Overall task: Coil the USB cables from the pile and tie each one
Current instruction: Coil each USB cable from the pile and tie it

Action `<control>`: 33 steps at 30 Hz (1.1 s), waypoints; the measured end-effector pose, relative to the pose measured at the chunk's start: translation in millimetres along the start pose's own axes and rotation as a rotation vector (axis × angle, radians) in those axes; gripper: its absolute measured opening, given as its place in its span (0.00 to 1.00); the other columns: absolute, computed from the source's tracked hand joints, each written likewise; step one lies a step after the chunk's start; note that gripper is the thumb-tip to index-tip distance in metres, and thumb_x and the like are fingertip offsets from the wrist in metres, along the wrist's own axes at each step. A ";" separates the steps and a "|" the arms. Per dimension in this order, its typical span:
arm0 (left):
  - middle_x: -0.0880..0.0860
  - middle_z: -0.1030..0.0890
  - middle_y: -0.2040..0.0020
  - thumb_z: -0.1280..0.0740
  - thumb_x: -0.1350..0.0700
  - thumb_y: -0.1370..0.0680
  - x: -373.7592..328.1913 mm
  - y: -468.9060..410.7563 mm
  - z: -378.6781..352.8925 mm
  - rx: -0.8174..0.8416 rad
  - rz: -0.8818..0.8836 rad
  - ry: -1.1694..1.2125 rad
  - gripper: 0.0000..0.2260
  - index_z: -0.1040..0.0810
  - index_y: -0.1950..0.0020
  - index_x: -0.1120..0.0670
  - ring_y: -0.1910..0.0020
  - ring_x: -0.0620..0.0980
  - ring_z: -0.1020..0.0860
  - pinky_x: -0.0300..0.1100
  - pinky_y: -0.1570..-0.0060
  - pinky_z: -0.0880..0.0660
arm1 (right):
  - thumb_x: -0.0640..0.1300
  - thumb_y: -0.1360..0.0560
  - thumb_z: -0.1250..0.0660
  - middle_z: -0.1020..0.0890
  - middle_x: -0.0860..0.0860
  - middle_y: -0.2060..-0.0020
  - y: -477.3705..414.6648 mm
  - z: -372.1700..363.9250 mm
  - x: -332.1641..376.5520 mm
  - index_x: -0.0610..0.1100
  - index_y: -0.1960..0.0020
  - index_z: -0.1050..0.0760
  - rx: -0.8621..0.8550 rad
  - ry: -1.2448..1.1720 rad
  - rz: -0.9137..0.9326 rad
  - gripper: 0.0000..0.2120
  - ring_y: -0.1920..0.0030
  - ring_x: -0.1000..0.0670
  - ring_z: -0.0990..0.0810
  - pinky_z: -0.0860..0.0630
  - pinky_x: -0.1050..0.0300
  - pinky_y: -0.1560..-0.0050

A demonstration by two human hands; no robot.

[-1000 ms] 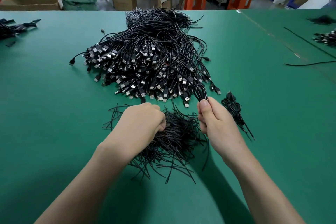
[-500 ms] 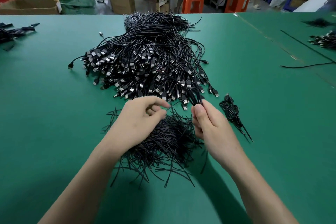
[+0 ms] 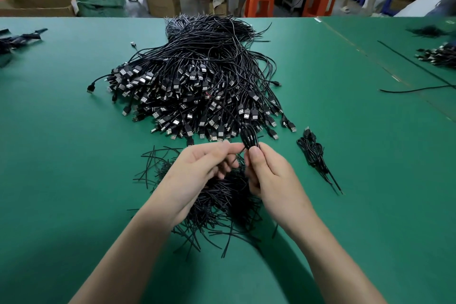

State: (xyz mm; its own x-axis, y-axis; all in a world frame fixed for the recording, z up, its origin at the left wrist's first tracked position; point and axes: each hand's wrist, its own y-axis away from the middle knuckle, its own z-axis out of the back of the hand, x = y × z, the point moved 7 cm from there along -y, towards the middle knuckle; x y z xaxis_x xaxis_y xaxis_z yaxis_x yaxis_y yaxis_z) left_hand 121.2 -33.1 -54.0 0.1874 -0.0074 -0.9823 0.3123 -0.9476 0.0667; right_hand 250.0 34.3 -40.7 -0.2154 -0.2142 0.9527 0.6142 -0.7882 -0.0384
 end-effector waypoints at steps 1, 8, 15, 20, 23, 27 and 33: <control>0.47 0.16 0.56 0.32 0.47 0.22 0.9 -0.6 1.3 -0.015 -0.013 -0.009 0.11 0.12 0.44 0.45 0.55 0.43 0.23 0.37 0.52 0.24 | 0.50 0.14 0.45 0.32 0.56 0.72 -0.2 -1.5 -0.7 0.41 0.57 0.32 0.014 -0.023 -0.012 0.17 0.72 0.54 0.36 0.37 0.55 0.68; 0.48 0.14 0.61 0.25 0.57 0.27 2.2 -2.5 4.2 -0.090 -0.169 0.101 0.04 0.11 0.56 0.50 0.63 0.39 0.19 0.30 0.57 0.23 | 0.49 0.13 0.45 0.32 0.56 0.71 4.4 -16.3 4.6 0.48 0.61 0.32 0.112 -0.116 -0.023 0.18 0.72 0.54 0.36 0.39 0.59 0.71; 0.51 0.21 0.64 0.26 0.53 0.25 5.8 -2.2 -3.9 -0.035 -0.201 0.134 0.10 0.13 0.48 0.57 0.64 0.44 0.21 0.35 0.57 0.22 | 0.48 0.13 0.46 0.32 0.53 0.70 6.0 -17.6 6.6 0.44 0.57 0.29 0.172 -0.081 0.006 0.17 0.71 0.53 0.37 0.39 0.60 0.72; 0.48 0.25 0.66 0.26 0.47 0.22 9.3 0.9 -7.8 0.044 -0.172 0.120 0.08 0.15 0.54 0.51 0.69 0.50 0.19 0.38 0.59 0.20 | 0.48 0.13 0.48 0.28 0.51 0.70 7.3 -18.2 7.7 0.43 0.53 0.26 0.375 -0.143 -0.043 0.17 0.75 0.51 0.32 0.35 0.63 0.72; 0.48 0.23 0.62 0.25 0.40 0.24 9.7 1.0 -8.4 0.037 -0.184 0.086 0.14 0.18 0.61 0.50 0.62 0.47 0.20 0.37 0.52 0.22 | 0.50 0.14 0.46 0.31 0.51 0.71 9.5 -17.7 5.3 0.43 0.53 0.24 0.454 -0.281 -0.116 0.18 0.77 0.52 0.35 0.38 0.63 0.72; 0.45 0.22 0.64 0.27 0.39 0.23 5.3 2.4 -13.1 0.049 -0.205 0.073 0.13 0.16 0.52 0.48 0.62 0.43 0.24 0.35 0.52 0.24 | 0.56 0.16 0.43 0.38 0.53 0.71 17.9 -24.4 0.6 0.46 0.55 0.25 0.555 -0.505 -0.246 0.17 0.77 0.54 0.40 0.43 0.61 0.72; 0.43 0.26 0.67 0.33 0.42 0.22 4.4 5.2 -12.1 -0.017 -0.177 -0.013 0.14 0.22 0.54 0.53 0.69 0.45 0.25 0.34 0.65 0.26 | 0.53 0.16 0.39 0.32 0.51 0.67 24.7 -30.8 -1.4 0.45 0.50 0.24 0.597 -0.736 -0.340 0.13 0.72 0.54 0.36 0.39 0.62 0.72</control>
State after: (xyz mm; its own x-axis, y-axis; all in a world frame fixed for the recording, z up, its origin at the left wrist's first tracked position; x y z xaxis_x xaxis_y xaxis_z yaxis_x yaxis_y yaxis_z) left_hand 134.9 -34.2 -55.8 0.1161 0.1546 -0.9811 0.3551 -0.9290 -0.1044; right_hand 242.0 -2.6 -52.3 -0.0513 0.5365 0.8424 0.9308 -0.2801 0.2350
